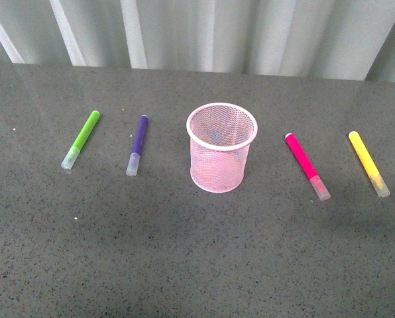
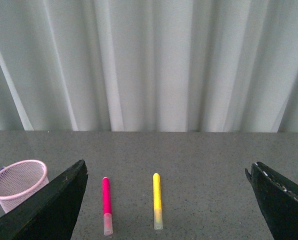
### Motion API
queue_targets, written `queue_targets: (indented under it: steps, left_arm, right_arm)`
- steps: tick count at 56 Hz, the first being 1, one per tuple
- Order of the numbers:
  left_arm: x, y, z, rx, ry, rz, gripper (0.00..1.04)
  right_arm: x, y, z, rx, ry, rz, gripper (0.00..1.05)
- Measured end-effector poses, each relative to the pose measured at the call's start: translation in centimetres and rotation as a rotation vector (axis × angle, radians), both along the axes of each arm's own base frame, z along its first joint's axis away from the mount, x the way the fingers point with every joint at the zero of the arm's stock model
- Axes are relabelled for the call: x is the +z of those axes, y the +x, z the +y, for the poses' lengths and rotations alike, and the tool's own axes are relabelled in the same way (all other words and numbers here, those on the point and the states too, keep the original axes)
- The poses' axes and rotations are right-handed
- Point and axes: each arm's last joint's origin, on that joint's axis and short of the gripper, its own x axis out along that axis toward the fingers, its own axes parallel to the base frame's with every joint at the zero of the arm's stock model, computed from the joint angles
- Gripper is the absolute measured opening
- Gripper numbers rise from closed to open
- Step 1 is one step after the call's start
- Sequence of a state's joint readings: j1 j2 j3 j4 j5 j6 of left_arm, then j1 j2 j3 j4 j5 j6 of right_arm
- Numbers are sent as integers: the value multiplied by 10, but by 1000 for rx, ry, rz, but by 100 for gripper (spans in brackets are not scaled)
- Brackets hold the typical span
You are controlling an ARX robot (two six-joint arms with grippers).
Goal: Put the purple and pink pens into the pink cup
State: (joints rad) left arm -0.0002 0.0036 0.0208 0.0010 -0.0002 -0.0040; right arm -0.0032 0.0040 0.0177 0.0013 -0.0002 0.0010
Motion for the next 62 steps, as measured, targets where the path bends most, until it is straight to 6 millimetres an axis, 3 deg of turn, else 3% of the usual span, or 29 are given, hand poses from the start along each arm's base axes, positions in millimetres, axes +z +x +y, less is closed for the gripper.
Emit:
queue_targets:
  steps: [42, 47, 50, 53, 59, 62]
  left_arm:
    - [0, 0, 0, 0, 0, 0, 98]
    - [0, 1, 0, -90, -56, 199, 98]
    - [8, 4, 0, -125, -114, 374, 98]
    - [22, 13, -1, -131, -133, 406, 98]
    - [82, 51, -7, -153, -92, 270, 98]
    - [103, 71, -11, -156, -75, 231, 98]
  right_arm:
    - [0, 0, 0, 0, 0, 0, 98]
    - [0, 0, 0, -1, 0, 0, 98]
    - [0, 0, 0, 3, 0, 0, 98]
    - [0, 0, 0, 1, 0, 0, 98]
    - [0, 0, 0, 1, 0, 0, 98]
    - [0, 0, 0, 2, 0, 0, 98]
